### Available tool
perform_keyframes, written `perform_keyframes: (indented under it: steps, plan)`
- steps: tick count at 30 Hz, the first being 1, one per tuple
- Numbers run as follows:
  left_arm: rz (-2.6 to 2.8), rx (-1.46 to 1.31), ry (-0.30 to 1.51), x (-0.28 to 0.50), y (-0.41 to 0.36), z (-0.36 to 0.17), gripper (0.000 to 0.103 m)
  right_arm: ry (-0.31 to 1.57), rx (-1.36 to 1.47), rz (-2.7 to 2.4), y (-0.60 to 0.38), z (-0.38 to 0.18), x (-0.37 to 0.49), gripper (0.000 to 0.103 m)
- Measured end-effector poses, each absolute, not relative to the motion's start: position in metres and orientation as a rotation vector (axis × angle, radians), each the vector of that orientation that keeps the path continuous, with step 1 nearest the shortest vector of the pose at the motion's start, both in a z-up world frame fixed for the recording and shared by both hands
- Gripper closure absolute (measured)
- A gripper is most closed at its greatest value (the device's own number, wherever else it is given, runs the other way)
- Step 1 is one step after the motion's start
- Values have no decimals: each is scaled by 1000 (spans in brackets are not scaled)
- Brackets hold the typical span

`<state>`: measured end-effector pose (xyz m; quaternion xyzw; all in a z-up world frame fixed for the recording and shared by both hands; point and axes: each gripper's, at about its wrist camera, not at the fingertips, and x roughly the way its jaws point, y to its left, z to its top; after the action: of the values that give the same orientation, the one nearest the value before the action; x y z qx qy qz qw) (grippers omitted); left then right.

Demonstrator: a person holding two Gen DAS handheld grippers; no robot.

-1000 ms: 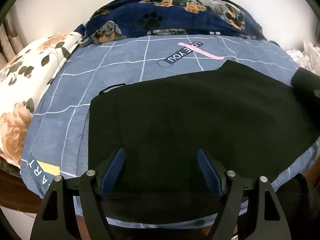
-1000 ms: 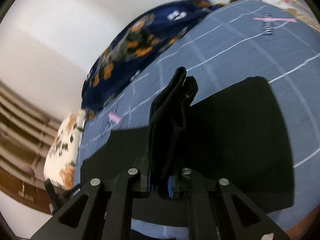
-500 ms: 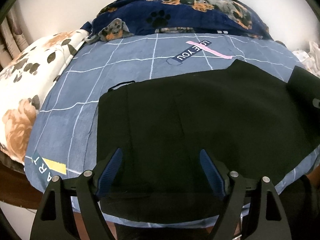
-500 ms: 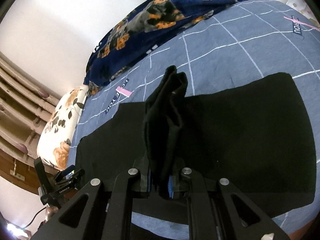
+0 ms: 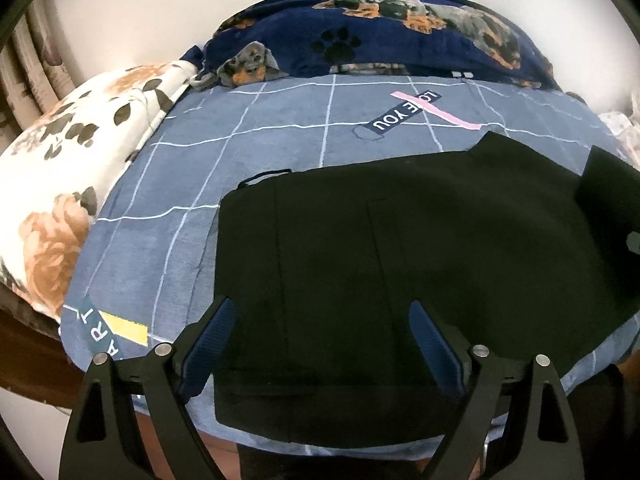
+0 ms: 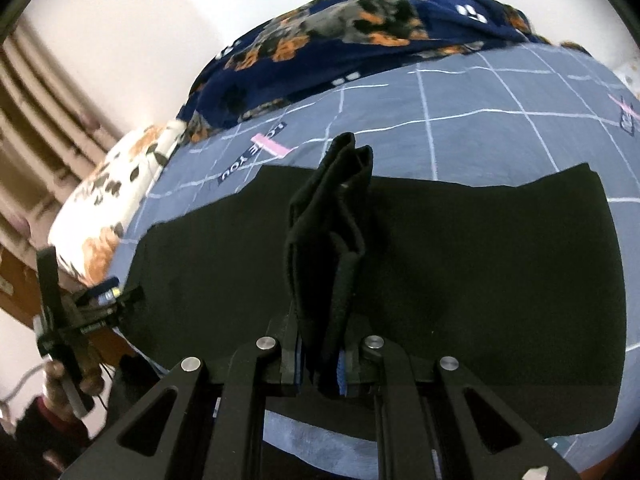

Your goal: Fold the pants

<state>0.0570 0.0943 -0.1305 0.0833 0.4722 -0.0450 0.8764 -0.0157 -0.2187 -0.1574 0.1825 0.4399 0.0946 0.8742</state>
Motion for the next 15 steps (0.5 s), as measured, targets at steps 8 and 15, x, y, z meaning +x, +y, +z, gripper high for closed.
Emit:
perform_keyframes:
  steps: [8, 15]
  plan:
    - [-88, 171, 988, 58, 96, -132, 14, 931, 165, 185, -183, -159, -20, 89]
    - [-86, 187, 981, 57, 95, -132, 14, 936, -15, 170, -159, -162, -26, 87]
